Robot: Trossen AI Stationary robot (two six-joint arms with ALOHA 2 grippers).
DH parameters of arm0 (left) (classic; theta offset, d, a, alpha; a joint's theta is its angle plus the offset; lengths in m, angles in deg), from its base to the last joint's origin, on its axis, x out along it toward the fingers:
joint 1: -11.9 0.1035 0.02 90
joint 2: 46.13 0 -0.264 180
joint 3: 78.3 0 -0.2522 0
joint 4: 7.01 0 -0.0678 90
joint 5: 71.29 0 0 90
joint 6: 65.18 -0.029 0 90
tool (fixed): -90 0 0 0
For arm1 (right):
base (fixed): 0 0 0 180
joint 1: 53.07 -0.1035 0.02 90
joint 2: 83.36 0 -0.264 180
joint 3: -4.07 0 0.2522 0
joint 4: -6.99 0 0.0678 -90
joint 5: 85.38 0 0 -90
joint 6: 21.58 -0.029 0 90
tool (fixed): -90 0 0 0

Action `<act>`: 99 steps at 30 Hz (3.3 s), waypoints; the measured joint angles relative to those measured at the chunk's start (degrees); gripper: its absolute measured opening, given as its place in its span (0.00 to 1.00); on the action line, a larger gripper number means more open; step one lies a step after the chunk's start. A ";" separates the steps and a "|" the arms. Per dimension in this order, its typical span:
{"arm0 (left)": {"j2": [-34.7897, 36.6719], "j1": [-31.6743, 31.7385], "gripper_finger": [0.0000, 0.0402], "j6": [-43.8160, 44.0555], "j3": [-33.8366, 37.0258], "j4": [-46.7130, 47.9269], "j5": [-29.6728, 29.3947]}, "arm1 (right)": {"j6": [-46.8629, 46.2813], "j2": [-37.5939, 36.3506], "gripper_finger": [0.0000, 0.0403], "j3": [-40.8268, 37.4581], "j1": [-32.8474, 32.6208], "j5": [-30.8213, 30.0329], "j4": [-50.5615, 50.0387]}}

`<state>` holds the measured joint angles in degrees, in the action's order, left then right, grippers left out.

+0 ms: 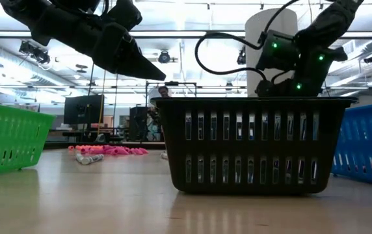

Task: Sort crayons
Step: Put the black crayon into the right blue bin, then put the red crayon into the left blue bin

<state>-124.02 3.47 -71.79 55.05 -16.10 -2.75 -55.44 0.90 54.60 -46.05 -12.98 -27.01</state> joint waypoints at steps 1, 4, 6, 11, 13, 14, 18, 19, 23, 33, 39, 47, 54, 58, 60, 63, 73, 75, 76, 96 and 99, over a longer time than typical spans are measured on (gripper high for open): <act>0.00 0.00 0.46 0.00 0.00 0.01 0.00 | 0.53 0.00 0.37 -0.19 0.53 0.68 0.48; 0.00 0.00 0.46 0.00 0.00 0.00 0.00 | 1.30 0.00 0.36 -1.41 1.74 1.10 3.00; 0.00 0.00 0.46 0.00 0.00 0.02 0.00 | 1.49 0.00 0.35 -2.26 2.61 1.77 4.82; 0.00 0.00 0.46 0.00 0.00 0.02 0.00 | -0.54 0.00 0.34 -3.19 4.20 3.30 6.20; 0.00 0.00 0.46 0.00 0.00 0.02 -0.01 | -0.92 0.00 0.33 -3.19 4.51 3.62 6.48; 0.00 0.00 0.46 0.00 0.00 0.02 0.00 | -0.97 0.00 0.33 -3.19 4.52 3.72 6.60; 0.00 0.00 0.46 0.00 0.00 0.02 0.00 | -1.04 0.00 0.28 -3.19 4.48 3.51 6.94; 0.00 0.00 0.46 0.00 0.00 0.02 -0.01 | -1.04 0.00 0.26 -3.19 4.48 3.49 6.94; 0.00 0.00 0.46 0.00 0.00 0.02 0.00 | -0.96 0.00 0.19 -3.19 4.48 3.30 7.34; 0.00 0.00 0.46 0.02 0.00 0.02 0.00 | 2.63 -0.77 0.02 -3.13 4.48 4.05 9.45; 0.00 0.00 0.46 0.00 0.00 0.04 0.00 | 3.42 -5.68 0.02 -3.15 3.58 9.33 9.21; 0.00 0.00 0.46 -0.48 0.00 0.24 0.00 | -1.11 -16.88 0.02 -3.08 0.65 11.54 0.58; 0.01 0.53 0.46 -0.92 0.00 0.15 0.00 | -9.89 -17.81 0.05 -0.83 -0.55 13.42 -22.21; 0.02 0.87 0.46 -0.92 0.00 -0.04 -0.01 | -12.77 -17.85 0.12 -0.77 -0.59 16.53 -26.99; 0.02 0.87 0.46 -1.03 0.00 -0.09 -0.02 | -13.96 -17.90 0.16 -0.74 -0.59 17.43 -28.98; 0.02 0.87 0.46 -1.76 0.00 -0.59 0.00 | -18.37 -17.79 0.22 -0.74 -0.20 18.77 -31.23; 0.02 0.87 0.46 -5.15 0.00 -0.49 0.00 | -32.65 -17.77 0.35 -0.44 1.24 26.46 -33.34; 0.02 0.82 0.46 -5.42 0.00 -0.49 0.03 | -36.08 -17.77 0.35 0.40 0.44 26.49 -34.72; 0.02 0.81 0.46 -5.42 0.00 -0.48 0.09 | -37.64 -17.77 0.35 0.87 0.11 25.92 -35.87; 0.02 0.81 0.46 -10.54 0.02 2.56 12.47 | -50.24 -3.70 0.35 1.81 -0.04 23.62 -41.03; 0.02 0.81 0.46 -9.41 0.02 3.46 13.72 | -52.12 -3.76 0.35 1.81 0.31 23.36 -40.93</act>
<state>-124.00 4.28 -81.20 55.08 -12.64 10.97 -107.56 -2.85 56.42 -45.74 10.38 -67.94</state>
